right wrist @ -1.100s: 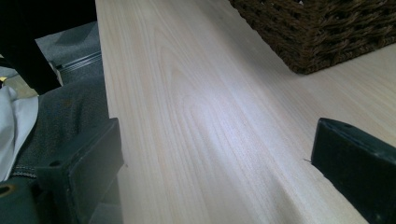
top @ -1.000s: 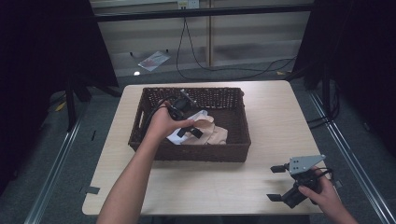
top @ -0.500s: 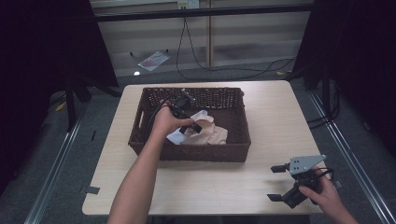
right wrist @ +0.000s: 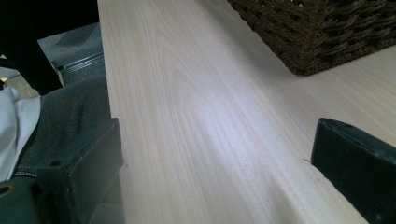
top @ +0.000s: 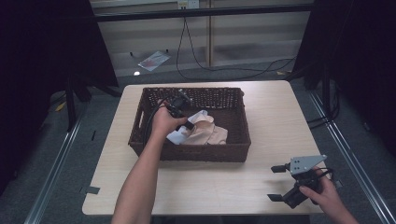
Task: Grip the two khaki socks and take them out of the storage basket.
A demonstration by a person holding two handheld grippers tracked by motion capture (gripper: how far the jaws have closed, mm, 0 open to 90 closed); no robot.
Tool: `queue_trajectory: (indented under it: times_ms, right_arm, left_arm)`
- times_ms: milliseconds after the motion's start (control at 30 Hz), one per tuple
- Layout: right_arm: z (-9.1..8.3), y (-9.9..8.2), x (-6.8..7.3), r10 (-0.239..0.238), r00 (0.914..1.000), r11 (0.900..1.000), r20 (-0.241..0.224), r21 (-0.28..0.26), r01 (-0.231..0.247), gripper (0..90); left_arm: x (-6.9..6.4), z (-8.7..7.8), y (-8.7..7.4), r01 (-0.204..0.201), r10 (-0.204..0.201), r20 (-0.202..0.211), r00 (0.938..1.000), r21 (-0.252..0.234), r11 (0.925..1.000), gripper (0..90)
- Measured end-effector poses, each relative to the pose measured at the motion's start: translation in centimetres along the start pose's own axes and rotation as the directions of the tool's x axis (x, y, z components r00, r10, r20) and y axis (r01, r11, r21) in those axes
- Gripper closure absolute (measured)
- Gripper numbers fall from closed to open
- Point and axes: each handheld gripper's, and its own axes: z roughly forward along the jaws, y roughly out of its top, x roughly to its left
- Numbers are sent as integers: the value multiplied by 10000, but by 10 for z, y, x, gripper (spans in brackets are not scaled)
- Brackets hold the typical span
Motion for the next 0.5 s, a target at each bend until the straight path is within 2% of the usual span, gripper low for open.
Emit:
queue_trajectory:
  times_ms: [100, 167, 200, 400, 500]
  right_arm:
    - [0, 0, 0, 6, 10000, 10000, 11, -1, -6, 15]
    - [0, 0, 0, -5, 10000, 10000, 9, 19, 5, 15]
    - [0, 0, 0, -5, 10000, 10000, 9, 19, 5, 15]
    - [1, 0, -1, -38, 10000, 10000, 28, 33, 38, 15]
    - [1, 0, 0, -29, 10000, 10000, 32, 28, 29, 15]
  left_arm:
    - [0, -8, 0, 183, -184, 62, 9998, 166, 9997, 845]
    - [-1, -20, 0, 365, -365, -7, 9993, 366, 9987, 856]
    - [-1, -20, 0, 365, -365, -7, 9993, 366, 9987, 857]
    - [-3, -49, 4, 510, -511, 205, 9985, 64, 9987, 857]
    - [-5, -60, 7, 489, -493, 168, 9986, 225, 9985, 857]
